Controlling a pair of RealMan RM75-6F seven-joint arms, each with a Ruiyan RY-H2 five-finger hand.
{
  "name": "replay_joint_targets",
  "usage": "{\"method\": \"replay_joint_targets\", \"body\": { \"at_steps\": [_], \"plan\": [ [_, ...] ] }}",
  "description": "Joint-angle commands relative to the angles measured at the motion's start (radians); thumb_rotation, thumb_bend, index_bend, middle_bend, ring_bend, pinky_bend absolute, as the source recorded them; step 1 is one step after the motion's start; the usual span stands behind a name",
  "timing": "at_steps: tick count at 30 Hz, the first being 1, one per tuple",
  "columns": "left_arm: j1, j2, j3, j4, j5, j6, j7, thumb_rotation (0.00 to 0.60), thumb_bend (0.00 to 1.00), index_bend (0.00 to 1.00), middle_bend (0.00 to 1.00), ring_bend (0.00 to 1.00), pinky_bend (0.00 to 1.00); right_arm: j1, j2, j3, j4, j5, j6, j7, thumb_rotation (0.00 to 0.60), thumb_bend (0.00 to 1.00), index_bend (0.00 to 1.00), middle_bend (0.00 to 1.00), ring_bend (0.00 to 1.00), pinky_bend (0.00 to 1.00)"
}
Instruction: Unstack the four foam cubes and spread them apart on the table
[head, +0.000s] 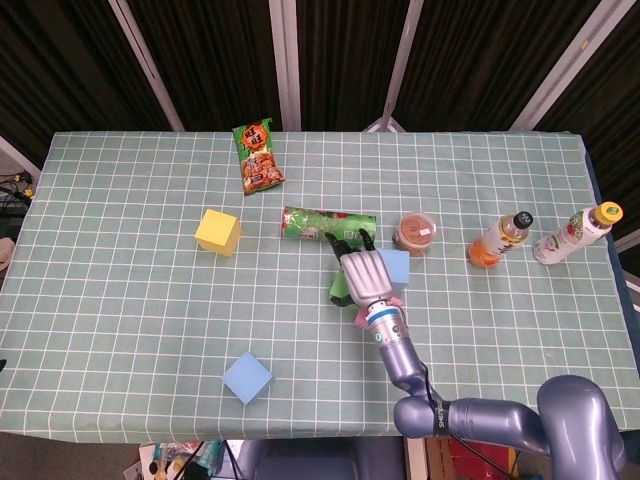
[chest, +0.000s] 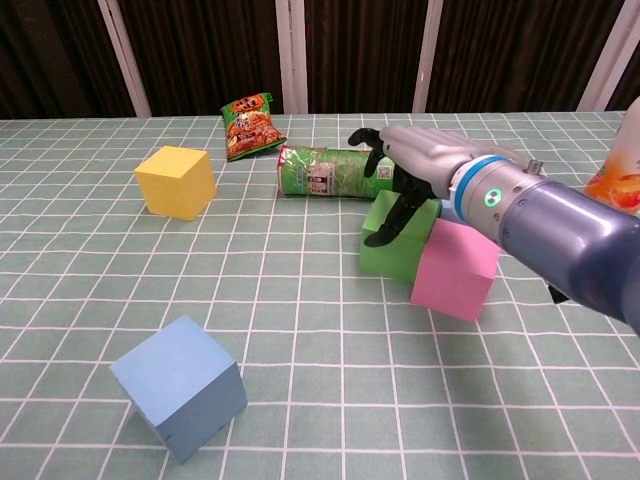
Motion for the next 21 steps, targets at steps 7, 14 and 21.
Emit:
{"method": "replay_joint_targets", "body": {
  "at_steps": [7, 14, 21],
  "plan": [
    [-0.003, -0.005, 0.001, -0.002, 0.001, -0.003, 0.015, 0.6, 0.14, 0.23, 0.0, 0.0, 0.0, -0.022, 0.102, -0.03, -0.016, -0.014, -0.049, -0.04, 0.6, 0.07, 0.11, 0.27, 0.6, 0.04],
    [-0.004, -0.007, 0.001, -0.005, 0.0, -0.002, 0.024, 0.6, 0.15, 0.23, 0.0, 0.0, 0.0, -0.017, 0.196, -0.048, -0.009, 0.022, -0.059, -0.155, 0.6, 0.07, 0.12, 0.27, 0.6, 0.05],
    [-0.008, -0.014, 0.004, -0.01, 0.004, -0.007, 0.045, 0.6, 0.14, 0.23, 0.0, 0.0, 0.0, -0.012, 0.235, -0.04, -0.014, 0.024, -0.041, -0.197, 0.6, 0.07, 0.12, 0.27, 0.6, 0.05]
  ]
}}
